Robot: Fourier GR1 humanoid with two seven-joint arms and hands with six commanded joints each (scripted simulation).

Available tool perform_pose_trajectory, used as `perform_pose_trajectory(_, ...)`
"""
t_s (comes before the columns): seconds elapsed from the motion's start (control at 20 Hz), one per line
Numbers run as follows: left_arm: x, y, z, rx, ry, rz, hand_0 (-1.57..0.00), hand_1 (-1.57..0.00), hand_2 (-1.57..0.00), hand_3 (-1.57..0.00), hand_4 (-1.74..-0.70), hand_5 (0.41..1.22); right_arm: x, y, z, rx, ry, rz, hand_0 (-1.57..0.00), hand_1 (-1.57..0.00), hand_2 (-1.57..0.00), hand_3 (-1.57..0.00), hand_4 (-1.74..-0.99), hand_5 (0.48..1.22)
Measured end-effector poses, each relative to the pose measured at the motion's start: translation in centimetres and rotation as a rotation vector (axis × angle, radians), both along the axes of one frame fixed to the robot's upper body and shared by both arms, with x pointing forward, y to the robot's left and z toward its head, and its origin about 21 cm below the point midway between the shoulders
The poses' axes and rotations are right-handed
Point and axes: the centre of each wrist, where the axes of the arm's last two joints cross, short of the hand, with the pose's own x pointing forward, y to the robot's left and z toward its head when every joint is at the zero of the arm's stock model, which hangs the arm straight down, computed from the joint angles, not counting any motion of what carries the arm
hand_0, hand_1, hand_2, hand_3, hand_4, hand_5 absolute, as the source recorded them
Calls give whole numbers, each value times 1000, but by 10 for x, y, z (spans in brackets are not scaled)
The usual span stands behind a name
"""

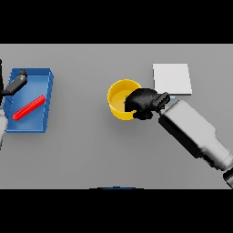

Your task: Pick up the red beaker and tilt it to pour out 1 green nut into yellow bowl. Pick up the yellow bowl and place it on the metallic measuring scale.

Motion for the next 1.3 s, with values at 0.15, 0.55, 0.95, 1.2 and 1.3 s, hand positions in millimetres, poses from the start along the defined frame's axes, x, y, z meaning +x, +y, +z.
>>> perform_pose_trajectory(0.15, 0, 2, 5, -1, -2, -6, 1, 1, 1, 1, -739, 693, 0, -9, 17, 4, -43, -25, -1566, -1566, -1422, -1268, -1739, 1220)
perform_pose_trajectory(0.55, -2, 1, 3, 7, -4, 6, 1, 1, 1, 1, -744, 708, 23, -37, 42, 51, -106, -140, -1570, -1570, -1492, -1257, -1741, 1221)
perform_pose_trajectory(0.95, -5, 2, 4, 1, 2, 10, 1, 1, 1, 1, -734, 697, 60, -101, 50, 71, -202, -314, -1571, -1571, -1501, -1175, -1741, 1221)
perform_pose_trajectory(1.2, -4, 6, 5, 1, 4, 19, 1, 1, 1, 1, -722, 684, 69, -126, 29, 56, -216, -408, -1571, -1571, -1459, -1259, -1741, 1221)
perform_pose_trajectory(1.3, -5, 5, 8, 6, -8, 15, 1, 1, 1, 1, -724, 681, 70, -138, 18, 58, -207, -433, -1571, -1571, -1425, -1315, -1741, 1221)
